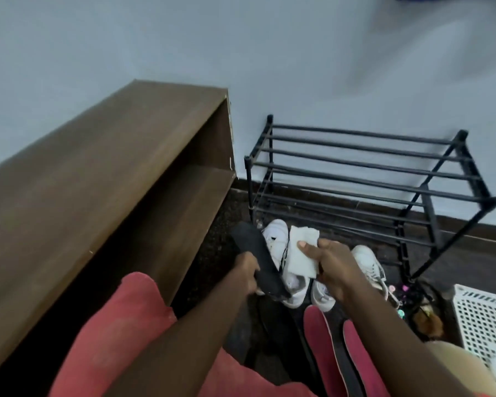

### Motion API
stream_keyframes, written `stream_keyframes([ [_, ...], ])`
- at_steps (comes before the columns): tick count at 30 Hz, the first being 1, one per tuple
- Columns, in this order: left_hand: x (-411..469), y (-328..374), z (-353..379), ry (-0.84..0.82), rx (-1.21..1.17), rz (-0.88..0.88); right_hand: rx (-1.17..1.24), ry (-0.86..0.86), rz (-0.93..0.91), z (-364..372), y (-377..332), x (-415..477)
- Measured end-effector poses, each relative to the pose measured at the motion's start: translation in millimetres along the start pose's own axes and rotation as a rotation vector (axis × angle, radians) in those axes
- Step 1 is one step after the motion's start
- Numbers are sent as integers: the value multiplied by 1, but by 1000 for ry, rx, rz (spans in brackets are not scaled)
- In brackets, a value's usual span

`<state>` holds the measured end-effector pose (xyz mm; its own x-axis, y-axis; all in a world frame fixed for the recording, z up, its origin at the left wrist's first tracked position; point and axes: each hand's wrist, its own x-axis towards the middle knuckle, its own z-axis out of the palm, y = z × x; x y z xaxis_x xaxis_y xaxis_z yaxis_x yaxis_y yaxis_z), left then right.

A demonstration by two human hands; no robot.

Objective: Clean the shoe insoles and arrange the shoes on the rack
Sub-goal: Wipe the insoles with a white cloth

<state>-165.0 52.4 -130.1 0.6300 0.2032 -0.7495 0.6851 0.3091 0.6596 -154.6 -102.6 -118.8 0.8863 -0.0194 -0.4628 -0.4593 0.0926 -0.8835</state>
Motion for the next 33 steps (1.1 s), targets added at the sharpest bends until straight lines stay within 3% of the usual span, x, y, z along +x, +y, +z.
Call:
stream_keyframes([
  [5, -39, 25, 0, -266, 31, 49, 95, 50, -141, 8, -21, -19],
  [12, -50, 32, -5, -487, -184, 73, -182, 37, -510, 22, -63, -25],
  [22, -37, 59, 17, -760, -454, 144, -491, 127, -857, 20, -117, -26],
  [25, -35, 65, 20, -740, -439, 161, -887, 89, -935, 29, -108, -32],
  [29, -32, 69, 18, -668, -455, 125, -1399, -217, -822, 58, -75, -56],
  [31, -30, 73, 13, -633, -491, 118, -1357, -297, -846, 62, -61, -70],
  [33, -30, 77, 8, -618, -522, 113, -1194, -297, -983, 57, -57, -71],
])
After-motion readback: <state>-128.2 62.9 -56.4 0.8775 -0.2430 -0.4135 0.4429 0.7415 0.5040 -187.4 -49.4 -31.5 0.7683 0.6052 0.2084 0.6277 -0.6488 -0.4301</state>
